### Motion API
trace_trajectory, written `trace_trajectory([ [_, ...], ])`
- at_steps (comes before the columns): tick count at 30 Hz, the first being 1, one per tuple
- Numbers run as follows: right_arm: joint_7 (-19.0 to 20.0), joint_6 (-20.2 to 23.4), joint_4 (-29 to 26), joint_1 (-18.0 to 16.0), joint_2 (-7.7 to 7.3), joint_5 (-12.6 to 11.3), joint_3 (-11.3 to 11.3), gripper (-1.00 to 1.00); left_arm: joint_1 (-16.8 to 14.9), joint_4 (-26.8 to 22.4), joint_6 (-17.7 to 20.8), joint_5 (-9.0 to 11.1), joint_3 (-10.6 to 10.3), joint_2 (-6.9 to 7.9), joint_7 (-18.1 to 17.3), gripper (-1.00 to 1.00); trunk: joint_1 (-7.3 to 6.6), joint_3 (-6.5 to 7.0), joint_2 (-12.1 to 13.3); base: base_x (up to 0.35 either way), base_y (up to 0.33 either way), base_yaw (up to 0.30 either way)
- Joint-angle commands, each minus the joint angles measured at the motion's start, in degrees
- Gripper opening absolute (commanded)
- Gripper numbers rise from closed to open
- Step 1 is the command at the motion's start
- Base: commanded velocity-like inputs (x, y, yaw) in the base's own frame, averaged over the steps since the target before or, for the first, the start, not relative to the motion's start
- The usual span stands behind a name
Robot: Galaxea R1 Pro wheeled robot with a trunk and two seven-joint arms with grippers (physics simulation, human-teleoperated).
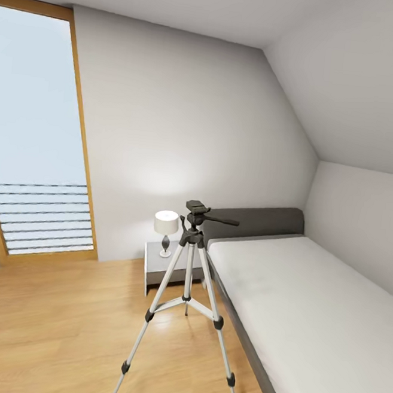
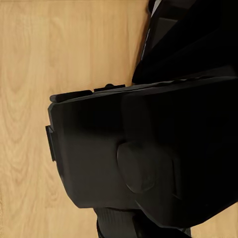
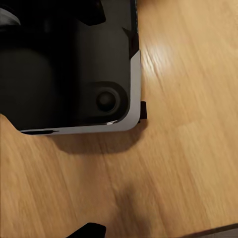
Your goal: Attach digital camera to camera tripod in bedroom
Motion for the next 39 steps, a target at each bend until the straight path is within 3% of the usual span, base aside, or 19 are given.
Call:
trace_trajectory([
  [1,0.1,-0.3,0.2,0.0,-0.03,0.6,-0.5,1.00,0.0,0.1,-0.1,0.5,-0.5,0.01,-0.3,-1.00,0.02,-0.02,0.0,0.000,0.000,-0.143],
  [39,0.1,-0.3,0.2,-0.1,-0.03,0.6,-0.5,1.00,0.0,0.1,-0.1,0.5,-0.5,0.01,-0.3,-1.00,0.02,-0.02,0.0,0.000,0.000,-0.144],
])
